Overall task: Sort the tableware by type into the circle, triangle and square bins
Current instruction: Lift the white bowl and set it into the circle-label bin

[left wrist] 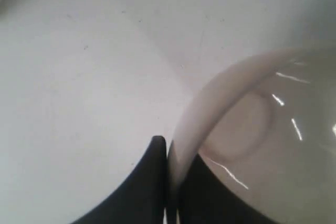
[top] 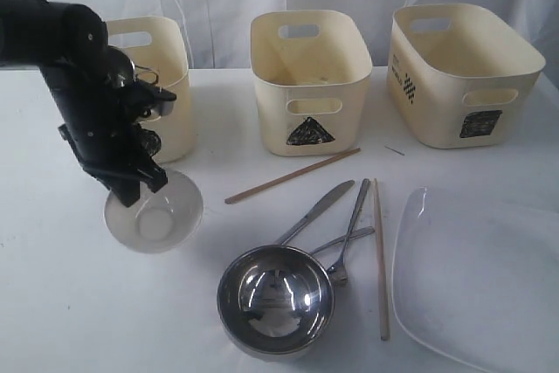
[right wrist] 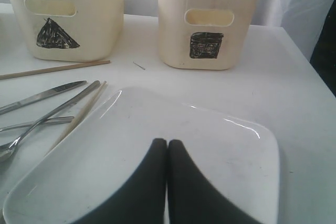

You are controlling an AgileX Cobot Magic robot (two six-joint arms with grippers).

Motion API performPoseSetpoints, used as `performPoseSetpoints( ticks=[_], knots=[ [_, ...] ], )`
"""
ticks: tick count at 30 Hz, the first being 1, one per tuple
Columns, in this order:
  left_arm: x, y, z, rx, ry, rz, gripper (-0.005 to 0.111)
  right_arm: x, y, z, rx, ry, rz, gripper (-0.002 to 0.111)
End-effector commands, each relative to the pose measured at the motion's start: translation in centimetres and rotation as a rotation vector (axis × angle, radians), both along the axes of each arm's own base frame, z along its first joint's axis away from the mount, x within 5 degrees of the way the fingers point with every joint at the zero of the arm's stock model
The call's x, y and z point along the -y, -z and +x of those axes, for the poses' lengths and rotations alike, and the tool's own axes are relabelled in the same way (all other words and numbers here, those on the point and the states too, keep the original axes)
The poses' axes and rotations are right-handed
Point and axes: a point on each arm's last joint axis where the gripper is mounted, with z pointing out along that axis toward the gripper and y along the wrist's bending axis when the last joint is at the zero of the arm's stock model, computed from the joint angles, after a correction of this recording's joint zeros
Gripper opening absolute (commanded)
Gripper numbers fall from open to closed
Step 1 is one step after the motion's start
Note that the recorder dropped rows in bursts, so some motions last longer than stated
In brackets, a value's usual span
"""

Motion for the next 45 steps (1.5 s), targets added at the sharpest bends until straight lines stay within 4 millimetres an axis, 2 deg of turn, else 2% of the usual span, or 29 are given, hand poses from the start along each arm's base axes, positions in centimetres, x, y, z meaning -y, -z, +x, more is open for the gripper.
performPoseSetpoints(
  ticks=[1,7,10,13,15,18,23,29,37,41,45],
  knots=[
    [-0.5,-5.5,-1.3,0.109,0.001,-0.044,0.0,0.0,0.2,0.0,0.001,0.001,-0.003,0.0],
    [-1.0,-12.5,-2.5,0.337,-0.001,-0.132,0.0,0.0,0.2,0.0,0.001,0.001,-0.003,0.0],
    [-1.3,-15.5,-2.3,0.508,0.003,-0.148,0.0,0.0,0.2,0.0,0.001,0.001,-0.003,0.0],
    [-2.0,-17.5,-1.3,0.677,-0.007,-0.09,0.0,0.0,0.2,0.0,0.001,0.001,-0.003,0.0],
    [-2.6,-17.9,-0.3,0.75,-0.03,-0.055,0.0,0.0,0.2,0.0,0.001,0.001,-0.003,0.0],
    [-3.5,-17.2,1.8,0.79,-0.063,-0.013,0.0,0.0,0.2,0.0,0.001,0.001,-0.003,0.0],
    [-4.9,-14.5,5.5,0.788,-0.104,0.009,0.0,0.0,0.2,0.0,0.001,0.001,-0.003,0.0],
    [-4.8,-10.7,8.3,0.77,-0.103,0.008,0.0,0.0,0.2,0.0,0.001,0.001,-0.003,0.0],
    [-4.1,-6.9,9.9,0.699,-0.116,-0.02,0.0,0.0,0.2,0.0,0.001,0.001,-0.003,0.0],
    [-4.1,-6.3,10.1,0.685,-0.116,-0.015,0.0,0.0,0.2,0.0,0.001,0.001,-0.003,0.0],
    [-4.1,-6.6,10.0,0.692,-0.116,-0.017,0.013,0.0,0.2,0.0,0.001,0.001,-0.003,0.0]
  ],
)
